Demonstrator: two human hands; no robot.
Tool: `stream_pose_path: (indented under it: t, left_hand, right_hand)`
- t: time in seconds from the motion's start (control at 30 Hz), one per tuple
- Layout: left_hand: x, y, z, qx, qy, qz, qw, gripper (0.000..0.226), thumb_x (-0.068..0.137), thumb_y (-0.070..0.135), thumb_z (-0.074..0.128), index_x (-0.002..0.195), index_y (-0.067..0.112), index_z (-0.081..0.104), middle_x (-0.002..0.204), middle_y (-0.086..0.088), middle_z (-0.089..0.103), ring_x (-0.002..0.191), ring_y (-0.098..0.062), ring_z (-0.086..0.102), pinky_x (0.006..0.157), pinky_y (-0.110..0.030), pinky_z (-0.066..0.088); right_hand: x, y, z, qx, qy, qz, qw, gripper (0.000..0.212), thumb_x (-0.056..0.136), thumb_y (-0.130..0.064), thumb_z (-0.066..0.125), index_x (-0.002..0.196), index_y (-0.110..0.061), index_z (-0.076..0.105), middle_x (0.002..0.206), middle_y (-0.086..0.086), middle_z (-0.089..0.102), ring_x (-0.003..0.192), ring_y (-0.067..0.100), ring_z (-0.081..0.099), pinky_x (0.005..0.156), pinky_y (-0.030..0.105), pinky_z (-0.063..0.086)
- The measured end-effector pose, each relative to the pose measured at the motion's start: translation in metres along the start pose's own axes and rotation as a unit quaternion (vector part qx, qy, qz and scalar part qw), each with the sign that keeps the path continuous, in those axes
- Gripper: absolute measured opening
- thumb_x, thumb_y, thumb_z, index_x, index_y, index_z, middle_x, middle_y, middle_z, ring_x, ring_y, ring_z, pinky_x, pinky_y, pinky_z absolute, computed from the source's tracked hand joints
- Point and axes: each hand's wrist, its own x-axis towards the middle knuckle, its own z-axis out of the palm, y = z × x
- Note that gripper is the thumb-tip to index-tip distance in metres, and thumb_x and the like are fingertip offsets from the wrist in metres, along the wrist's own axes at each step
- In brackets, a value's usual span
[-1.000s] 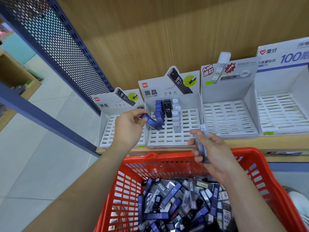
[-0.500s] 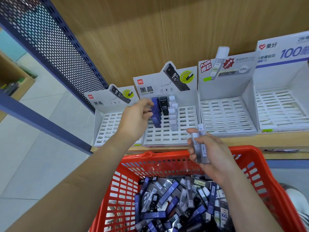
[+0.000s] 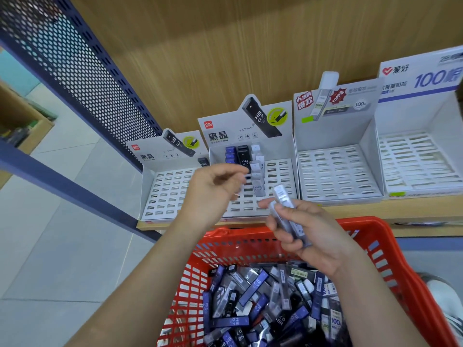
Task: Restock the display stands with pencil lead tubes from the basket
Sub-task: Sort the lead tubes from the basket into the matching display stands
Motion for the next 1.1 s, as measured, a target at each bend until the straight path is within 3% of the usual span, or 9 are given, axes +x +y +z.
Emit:
stream_pose_path:
  t: [0.1, 0.2, 0.33, 0.43, 0.57, 0.7, 0.9, 1.03, 1.1]
  left_hand:
    - [-0.016, 0.009, 0.010, -0.045, -0.139, -0.040, 0.988, 0.015, 0.092, 0.015, 0.061, 0.103, 0.017, 0.071, 0.092, 0.002, 0.072, 0.083, -0.004, 0.064, 0.072, -0.018, 0.053]
    - [-0.023, 0.003, 0.013, -0.010, -0.184, -0.036, 0.982, 0.012, 0.091, 0.014, 0.062, 0.096, 0.009, 0.072, 0.086, -0.003, 0.071, 0.080, -0.008, 0.063, 0.078, -0.024, 0.052]
    - [-0.029, -0.008, 0.002, 0.016, -0.083, -0.038, 0.996, 0.013, 0.091, 0.009, 0.063, 0.081, 0.013, 0.072, 0.074, -0.002, 0.067, 0.069, -0.009, 0.059, 0.069, -0.024, 0.050]
    - [-0.029, -0.010, -0.013, -0.098, 0.026, -0.110, 0.989, 0.010, 0.090, 0.007, 0.063, 0.096, 0.009, 0.070, 0.068, -0.004, 0.068, 0.059, -0.011, 0.062, 0.060, -0.024, 0.054]
    - [-0.024, -0.014, -0.030, -0.080, 0.088, -0.106, 0.987, 0.013, 0.082, 0.013, 0.073, 0.095, 0.010, 0.072, 0.062, -0.007, 0.069, 0.052, -0.012, 0.063, 0.056, -0.024, 0.055]
    - [-0.022, -0.011, -0.032, -0.043, 0.074, -0.106, 0.991, 0.020, 0.075, 0.022, 0.078, 0.084, 0.005, 0.072, 0.057, -0.008, 0.065, 0.047, -0.015, 0.060, 0.049, -0.023, 0.053]
    - [-0.018, -0.004, -0.028, -0.067, -0.048, -0.131, 0.988, 0.018, 0.074, 0.013, 0.077, 0.090, 0.005, 0.072, 0.066, -0.013, 0.069, 0.053, -0.015, 0.064, 0.056, -0.023, 0.057]
    - [-0.012, -0.004, -0.034, -0.073, -0.070, -0.138, 0.985, 0.025, 0.073, 0.002, 0.076, 0.097, 0.007, 0.071, 0.078, -0.017, 0.072, 0.062, -0.017, 0.069, 0.060, -0.020, 0.056]
    - [-0.010, -0.006, -0.035, -0.055, -0.076, -0.126, 0.988, 0.019, 0.078, 0.003, 0.073, 0.096, 0.004, 0.071, 0.074, -0.015, 0.072, 0.060, -0.017, 0.069, 0.059, -0.021, 0.056]
  right_hand:
    - [-0.003, -0.002, 0.006, -0.039, -0.050, 0.027, 0.998, 0.019, 0.085, -0.020, 0.063, 0.095, -0.005, 0.068, 0.066, 0.010, 0.055, 0.043, 0.009, 0.037, 0.036, 0.016, 0.022]
    - [-0.005, -0.001, 0.015, -0.071, -0.064, 0.052, 0.994, 0.008, 0.085, -0.018, 0.063, 0.079, -0.013, 0.065, 0.065, 0.012, 0.055, 0.042, 0.010, 0.038, 0.038, 0.018, 0.019]
    - [-0.002, 0.004, 0.023, -0.169, -0.036, 0.056, 0.983, 0.012, 0.097, -0.018, 0.058, 0.088, -0.010, 0.061, 0.066, 0.008, 0.059, 0.045, 0.010, 0.041, 0.040, 0.017, 0.024]
    - [-0.001, 0.008, 0.022, -0.177, -0.022, 0.061, 0.982, 0.018, 0.097, -0.026, 0.059, 0.104, -0.012, 0.068, 0.068, 0.004, 0.059, 0.046, 0.009, 0.040, 0.040, 0.017, 0.025]
    - [-0.001, 0.012, 0.024, -0.187, -0.013, 0.013, 0.982, 0.027, 0.091, -0.028, 0.068, 0.117, -0.034, 0.065, 0.077, 0.002, 0.064, 0.048, 0.009, 0.039, 0.041, 0.019, 0.027]
    - [0.010, 0.020, 0.030, -0.176, 0.085, -0.060, 0.979, 0.028, 0.090, -0.025, 0.070, 0.116, -0.030, 0.063, 0.079, -0.002, 0.070, 0.044, 0.010, 0.041, 0.041, 0.020, 0.032]
    - [0.011, 0.024, 0.030, -0.234, 0.060, -0.058, 0.969, 0.017, 0.096, -0.026, 0.062, 0.109, -0.036, 0.068, 0.079, -0.002, 0.066, 0.048, 0.009, 0.044, 0.045, 0.019, 0.036]
    - [0.011, 0.022, 0.017, -0.235, 0.079, -0.089, 0.965, 0.050, 0.084, -0.028, 0.077, 0.120, -0.057, 0.058, 0.110, -0.017, 0.059, 0.061, -0.001, 0.047, 0.056, 0.020, 0.043]
    - [0.009, 0.018, 0.013, -0.217, 0.075, -0.098, 0.968, 0.048, 0.086, -0.028, 0.074, 0.123, -0.054, 0.060, 0.096, -0.021, 0.062, 0.058, 0.003, 0.044, 0.056, 0.019, 0.043]
